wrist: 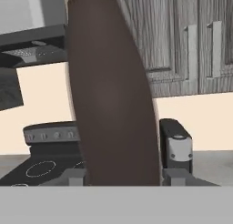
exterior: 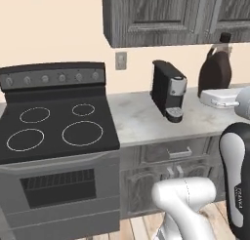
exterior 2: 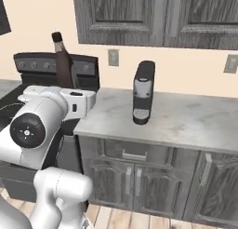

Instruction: Take 2 condiments from the cabinet and move them on the counter near the stove.Make sure the condiments are lined up with each other, next to each other.

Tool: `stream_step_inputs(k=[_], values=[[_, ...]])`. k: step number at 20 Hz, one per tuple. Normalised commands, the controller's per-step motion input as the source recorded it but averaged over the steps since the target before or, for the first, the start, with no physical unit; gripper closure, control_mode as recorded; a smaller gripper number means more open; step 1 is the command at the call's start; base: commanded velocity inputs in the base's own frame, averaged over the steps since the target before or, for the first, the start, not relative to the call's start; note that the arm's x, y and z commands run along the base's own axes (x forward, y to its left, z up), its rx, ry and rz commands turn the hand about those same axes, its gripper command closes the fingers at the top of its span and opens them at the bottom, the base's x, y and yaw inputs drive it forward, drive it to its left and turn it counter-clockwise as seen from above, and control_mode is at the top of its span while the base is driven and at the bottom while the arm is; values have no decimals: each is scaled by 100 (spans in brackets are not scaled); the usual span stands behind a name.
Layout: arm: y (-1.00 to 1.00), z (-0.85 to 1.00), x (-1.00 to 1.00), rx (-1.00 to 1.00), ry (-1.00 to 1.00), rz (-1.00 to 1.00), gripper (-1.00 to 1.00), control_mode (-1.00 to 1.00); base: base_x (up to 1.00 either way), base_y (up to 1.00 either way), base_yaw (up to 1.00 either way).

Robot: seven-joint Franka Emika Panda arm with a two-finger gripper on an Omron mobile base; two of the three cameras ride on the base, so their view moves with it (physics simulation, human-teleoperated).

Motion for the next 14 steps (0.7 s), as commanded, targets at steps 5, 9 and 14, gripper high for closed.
stream_step_inputs(k=[5,9,14], values=[[0,0,0,0,0,0,100,100,0,78,0],[0,0,0,0,0,0,100,100,0,72,0],[0,0,0,0,0,0,100,100,2,69,0]])
